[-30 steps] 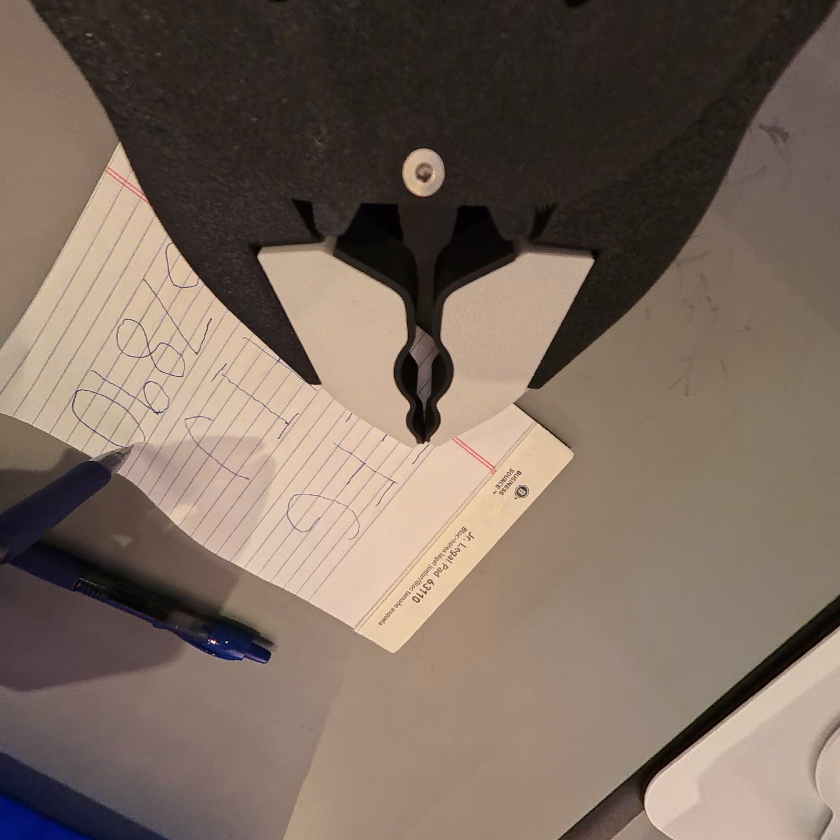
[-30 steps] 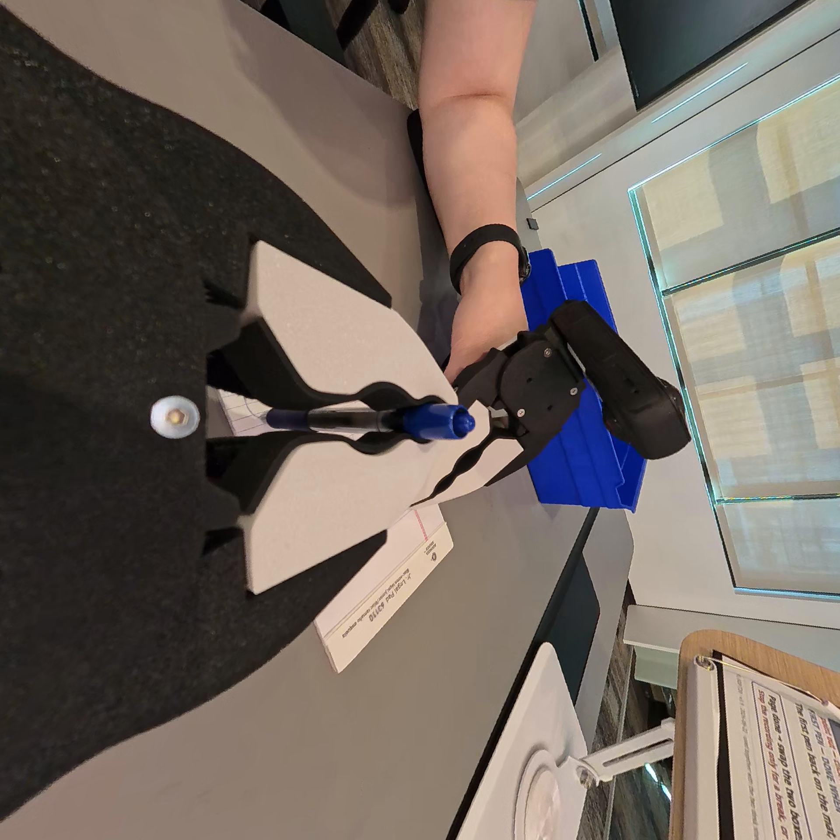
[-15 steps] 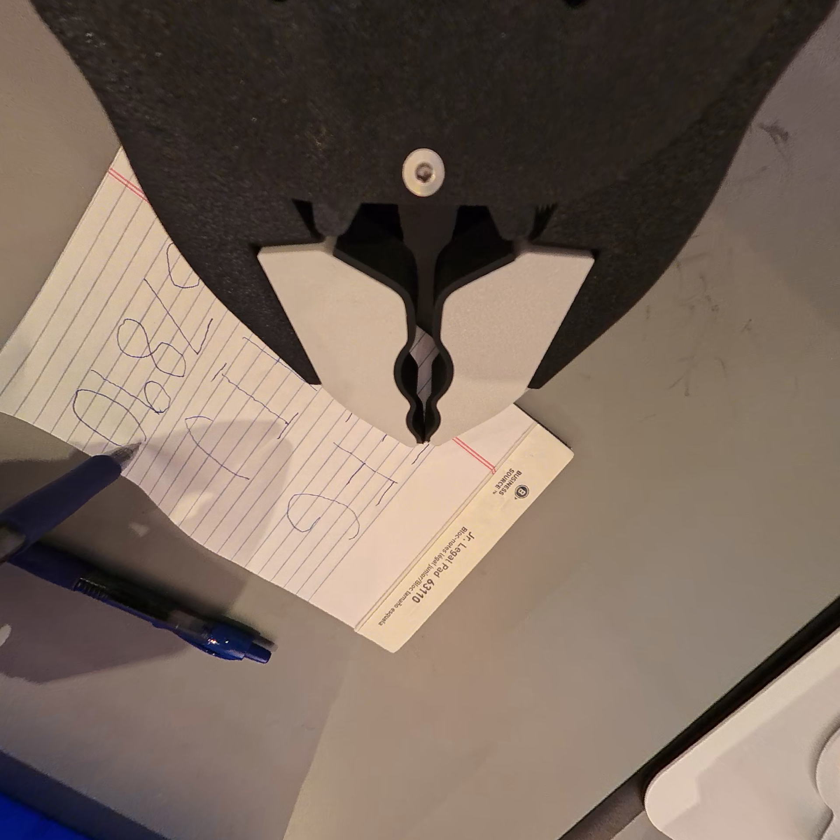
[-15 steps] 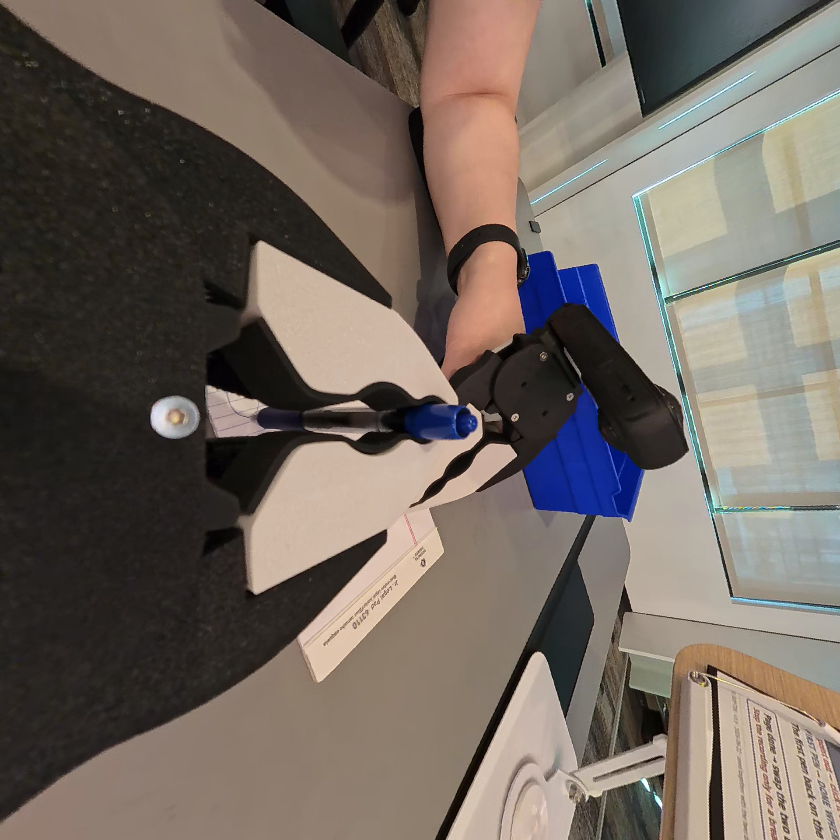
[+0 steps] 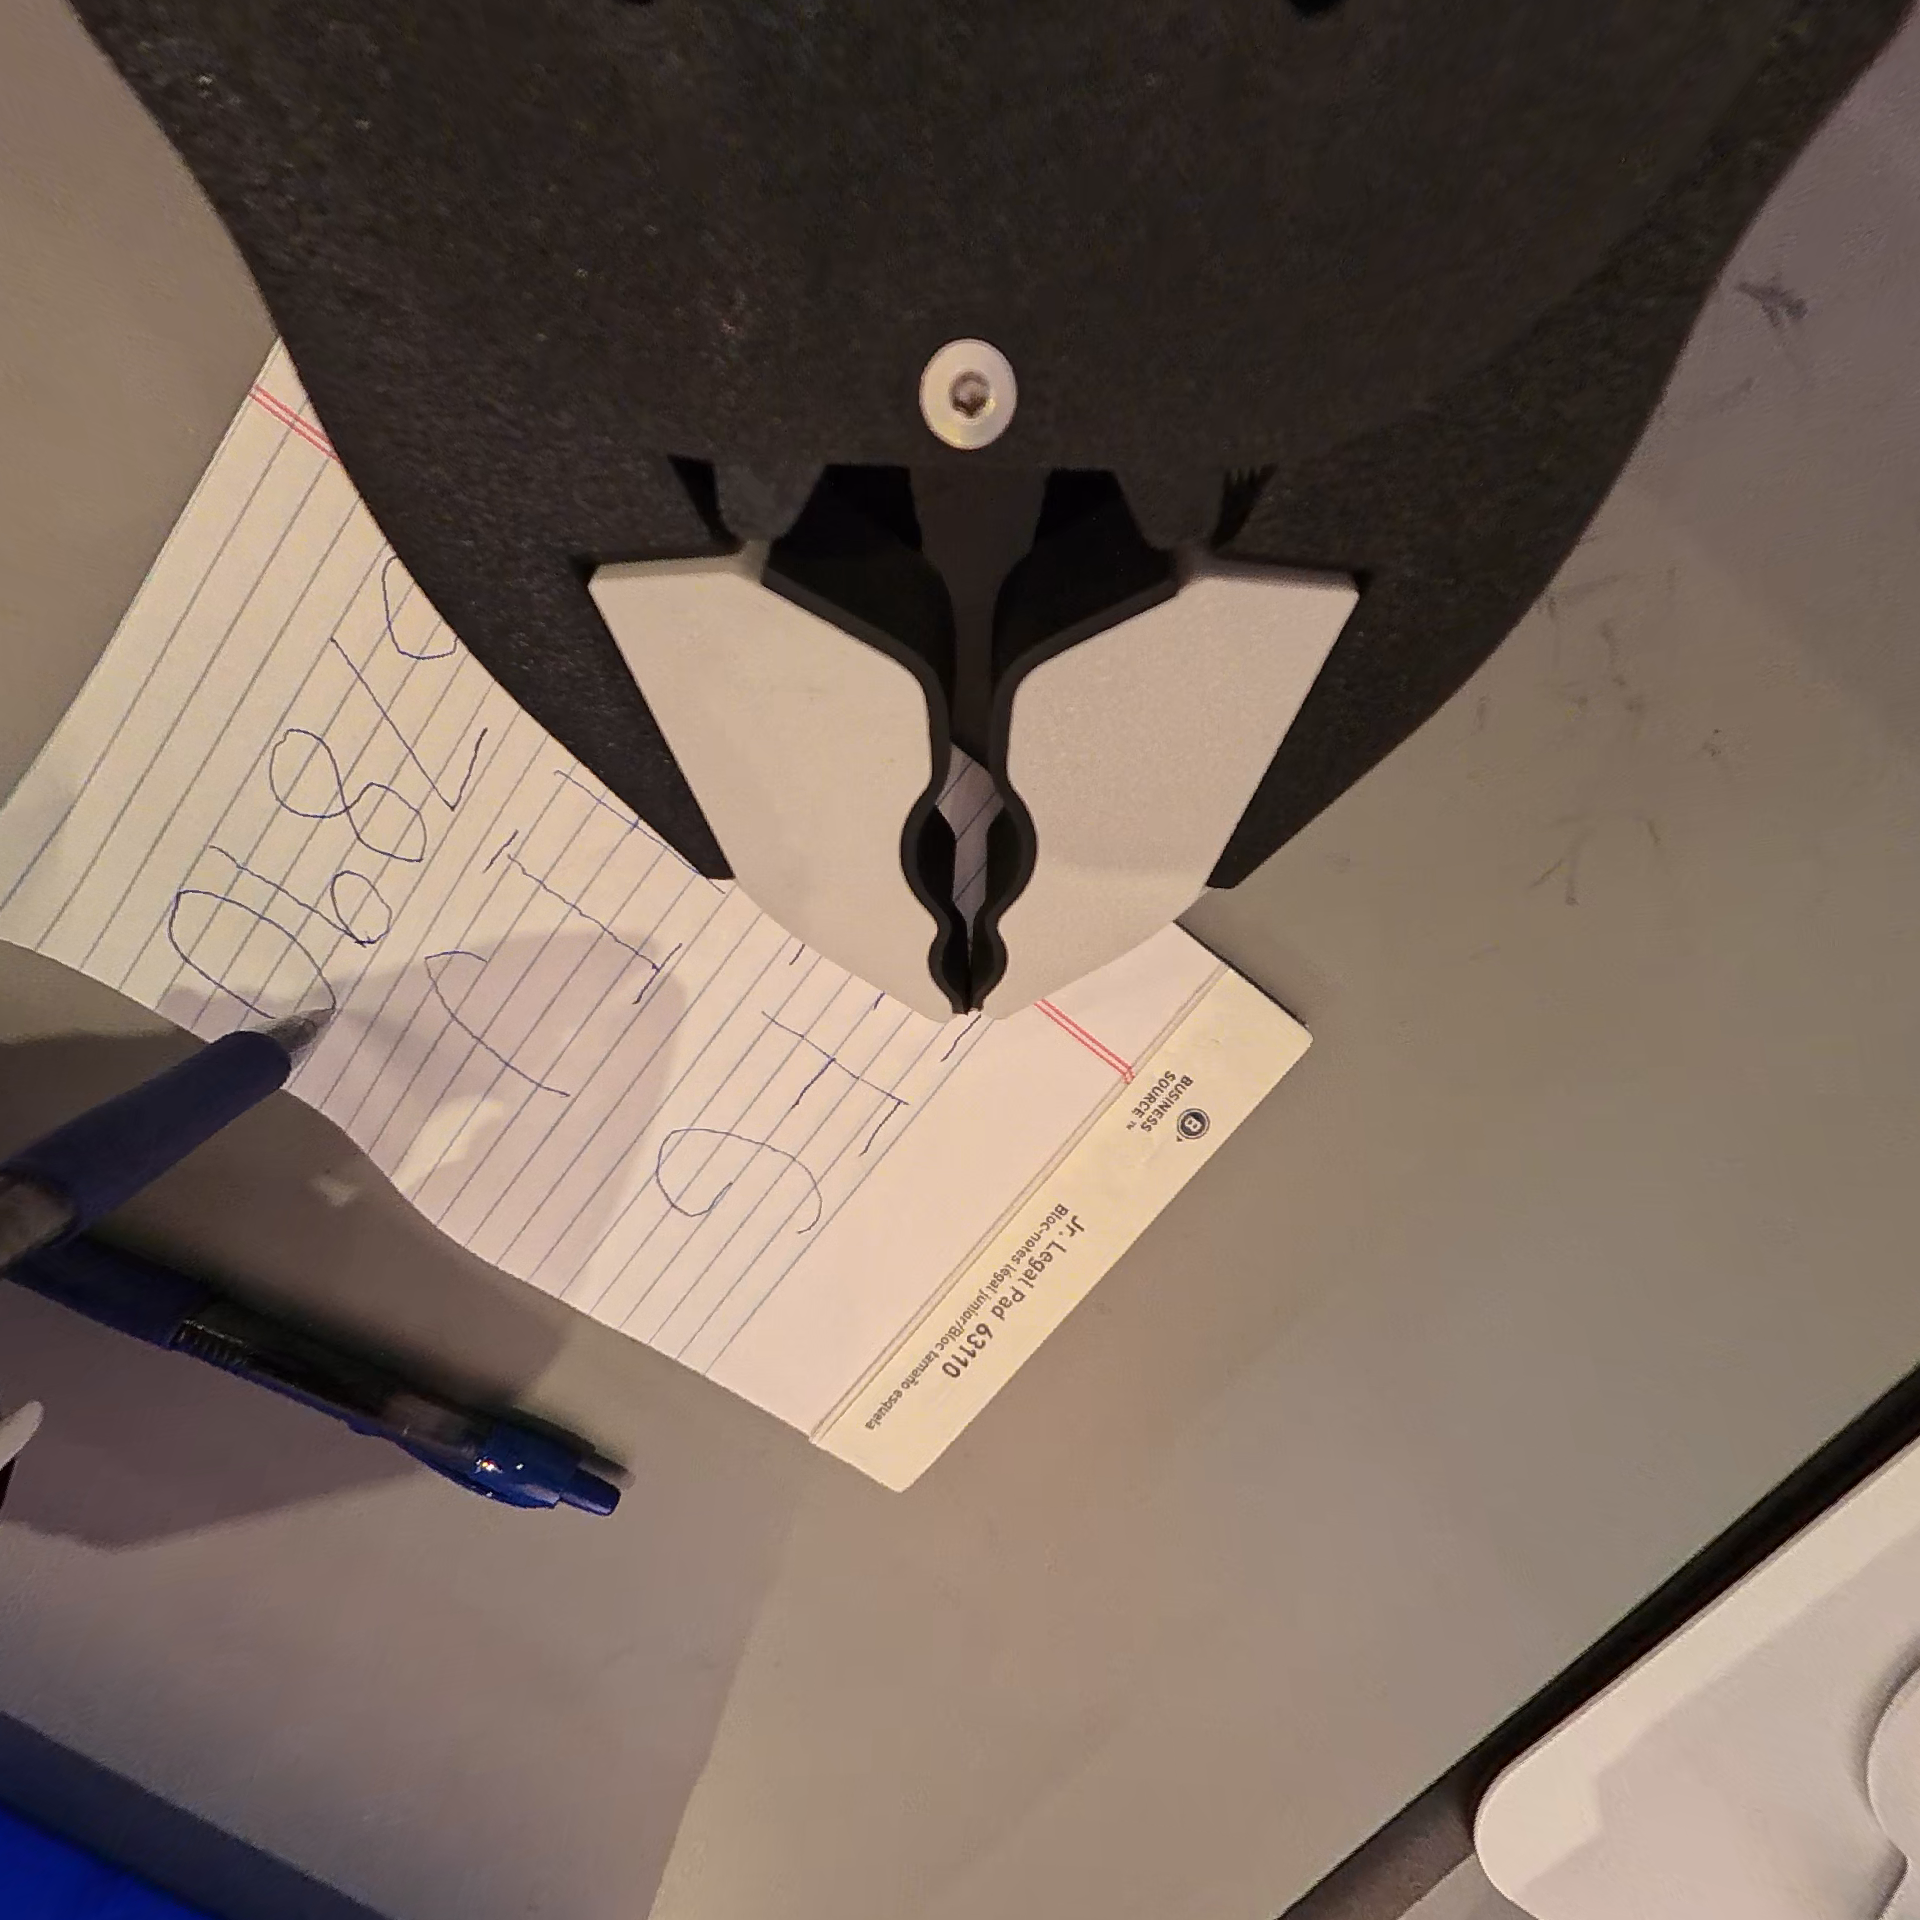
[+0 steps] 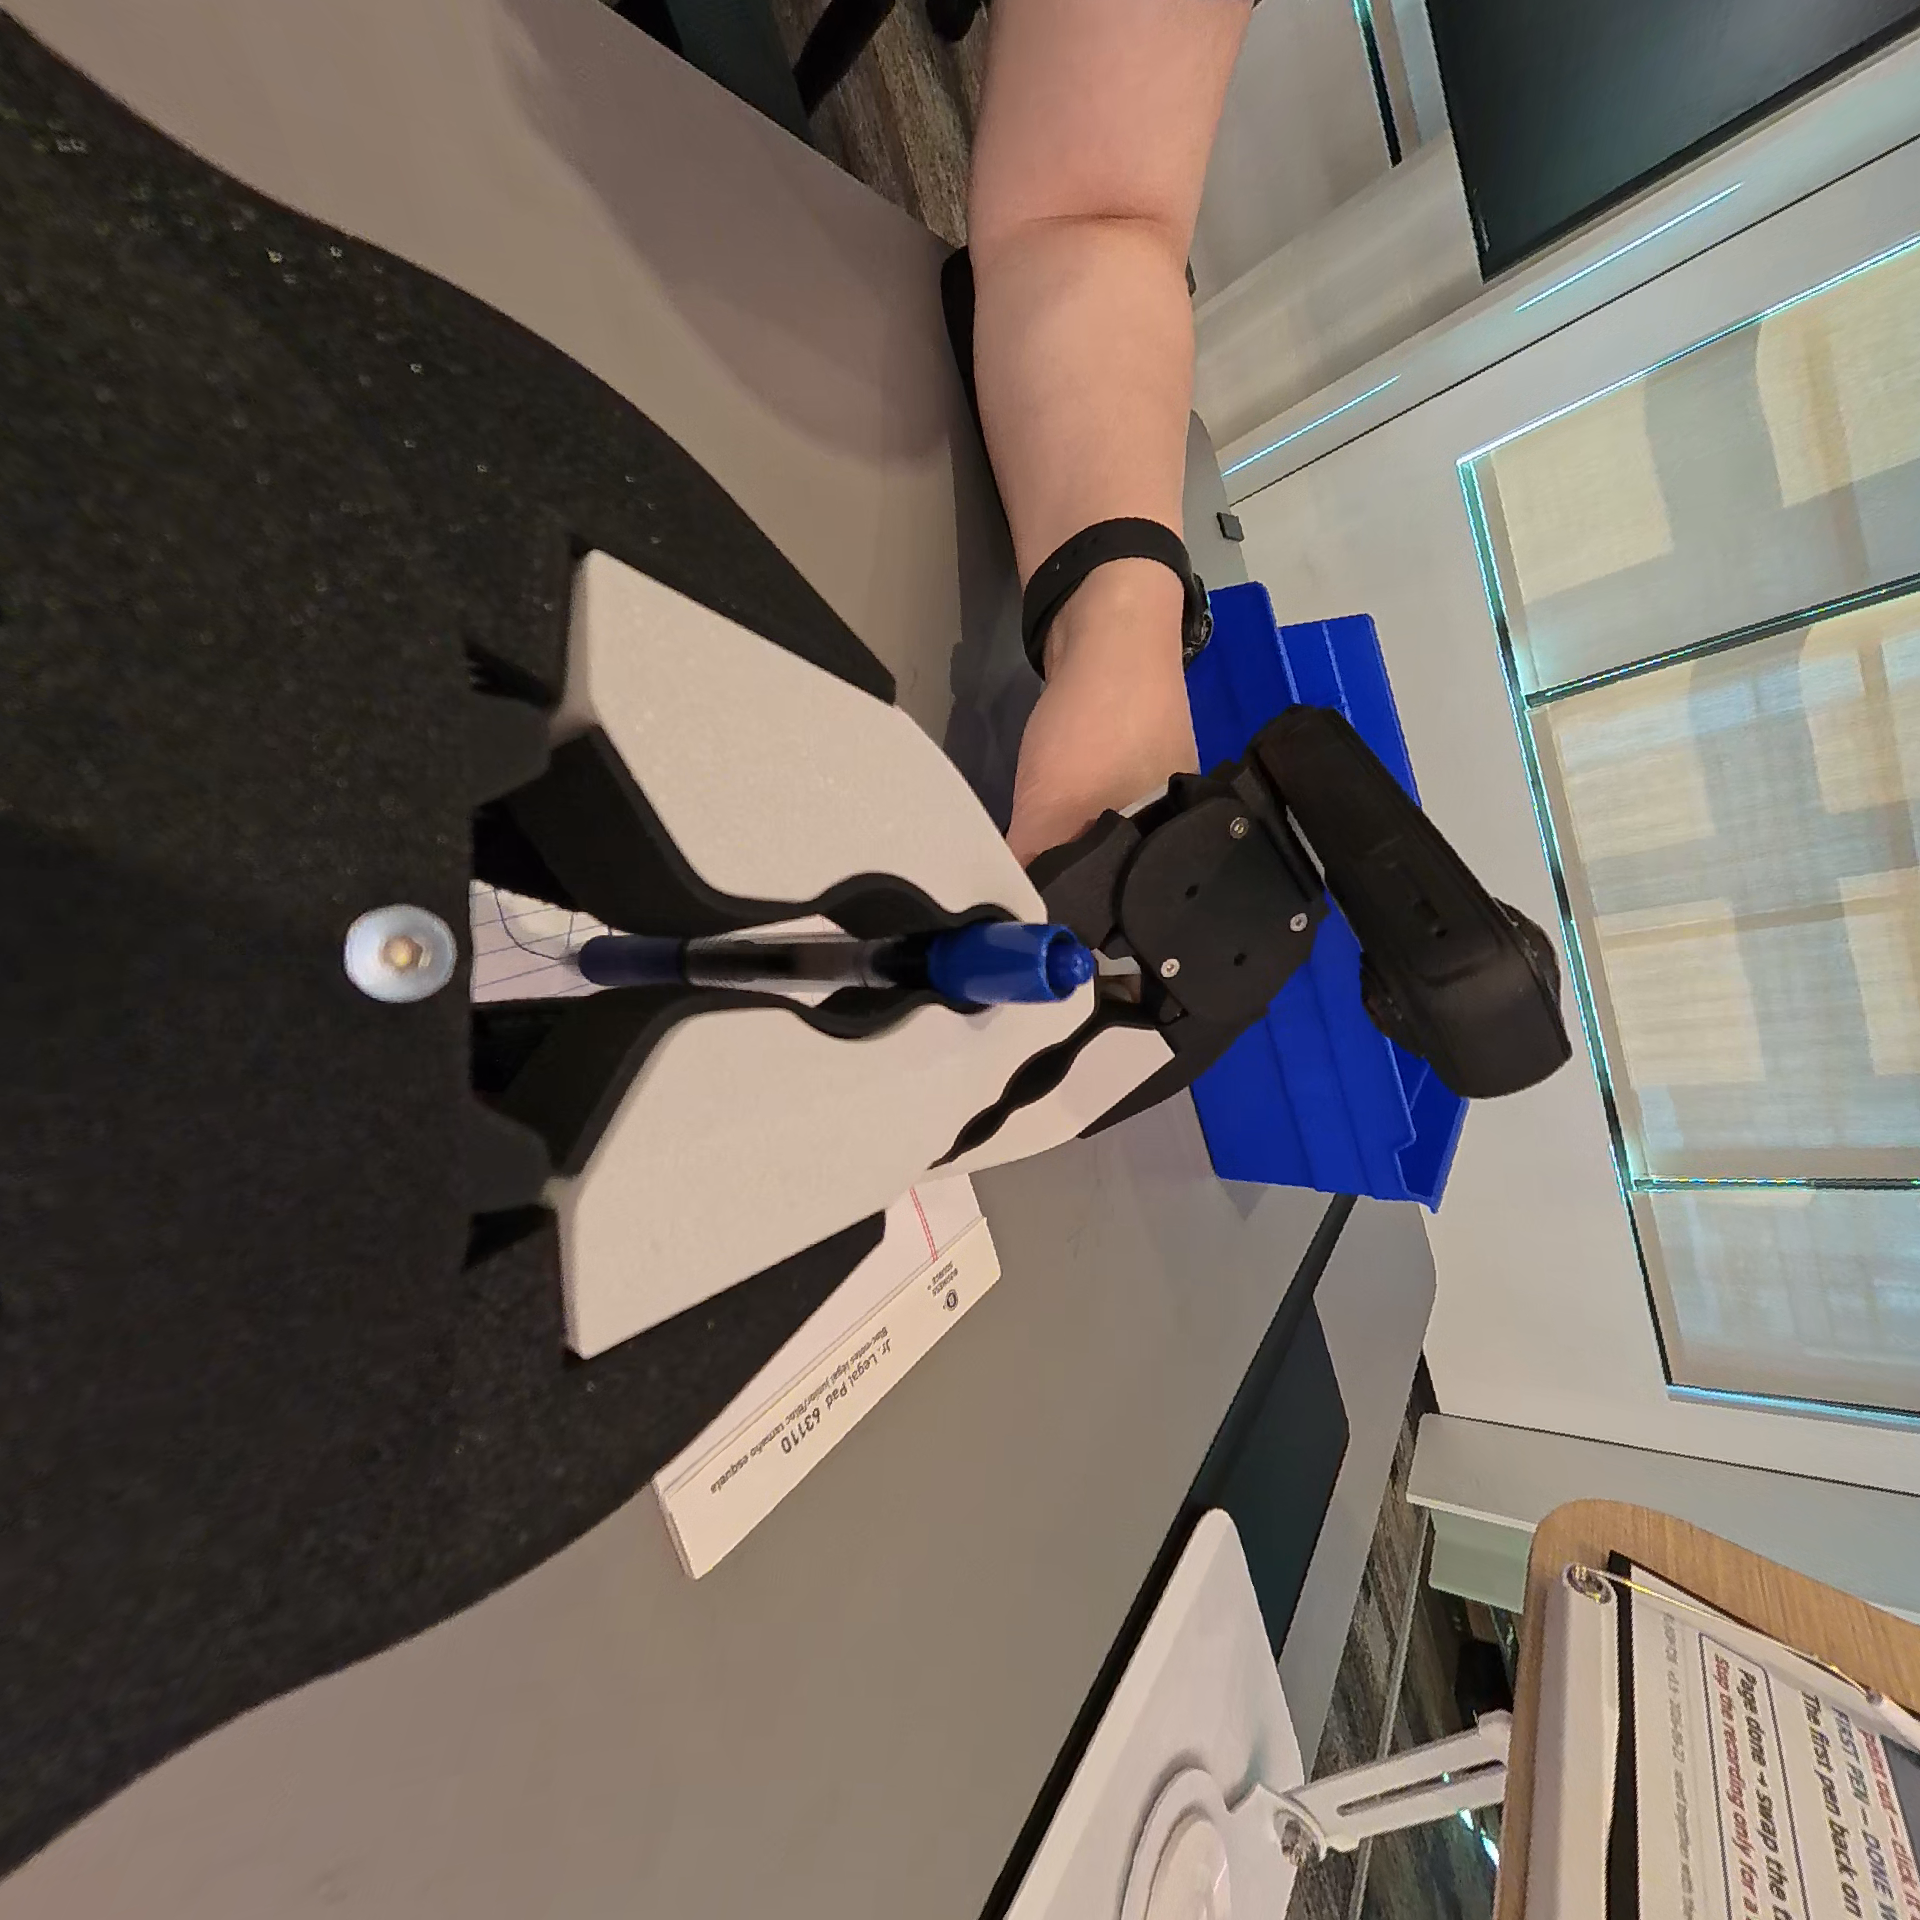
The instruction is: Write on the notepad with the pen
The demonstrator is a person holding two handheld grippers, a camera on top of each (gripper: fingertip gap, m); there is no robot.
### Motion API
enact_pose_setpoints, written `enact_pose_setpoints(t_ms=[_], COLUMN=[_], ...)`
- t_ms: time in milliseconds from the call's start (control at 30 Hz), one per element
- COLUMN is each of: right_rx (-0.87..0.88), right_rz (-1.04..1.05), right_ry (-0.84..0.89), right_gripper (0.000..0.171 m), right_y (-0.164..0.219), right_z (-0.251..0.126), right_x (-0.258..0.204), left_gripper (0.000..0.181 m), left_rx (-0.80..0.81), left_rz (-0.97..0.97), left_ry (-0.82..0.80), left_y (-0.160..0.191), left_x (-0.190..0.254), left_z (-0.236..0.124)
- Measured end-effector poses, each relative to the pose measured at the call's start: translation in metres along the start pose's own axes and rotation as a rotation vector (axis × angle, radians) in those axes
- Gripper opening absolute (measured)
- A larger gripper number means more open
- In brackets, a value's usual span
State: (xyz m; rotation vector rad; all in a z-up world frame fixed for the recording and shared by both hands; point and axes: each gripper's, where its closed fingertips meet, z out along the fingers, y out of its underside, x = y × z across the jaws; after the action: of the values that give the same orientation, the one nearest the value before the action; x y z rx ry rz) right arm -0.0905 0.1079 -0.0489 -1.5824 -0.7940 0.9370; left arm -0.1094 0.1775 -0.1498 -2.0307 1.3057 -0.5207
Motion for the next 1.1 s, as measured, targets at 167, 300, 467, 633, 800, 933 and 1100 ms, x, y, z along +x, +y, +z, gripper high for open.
enact_pose_setpoints(t_ms=[167,300,467,633,800,933,1100], right_rx=[0.038,0.16,0.254,0.261,0.247,0.209,0.219], right_rz=[-0.004,-0.105,-0.217,-0.209,-0.177,-0.173,-0.161], right_ry=[-0.007,-0.012,0.055,0.142,0.208,0.264,0.299], right_gripper=[0.004,0.004,0.004,0.004,0.004,0.004,0.004], right_y=[-0.008,-0.058,-0.088,-0.081,-0.084,-0.09,-0.1], right_z=[-0.005,-0.028,-0.051,-0.062,-0.073,-0.078,-0.081], right_x=[-0.003,-0.038,-0.088,-0.11,-0.126,-0.138,-0.146], left_gripper=[0.0,0.0,0.0,0.0,0.0,0.0,0.0], left_rx=[0.004,-0.001,0.003,0.002,0.001,0.005,0.001], left_rz=[-0.004,-0.008,-0.015,0.001,0.004,-0.009,-0.002], left_ry=[0.005,0.013,0.014,-0.005,-0.01,-0.003,-0.008], left_y=[0.0,0.0,0.0,0.0,0.001,0.001,0.001], left_x=[0.0,0.0,0.0,0.0,0.001,0.001,0.001], left_z=[0.0,0.0,0.0,0.0,-0.001,-0.001,-0.001])
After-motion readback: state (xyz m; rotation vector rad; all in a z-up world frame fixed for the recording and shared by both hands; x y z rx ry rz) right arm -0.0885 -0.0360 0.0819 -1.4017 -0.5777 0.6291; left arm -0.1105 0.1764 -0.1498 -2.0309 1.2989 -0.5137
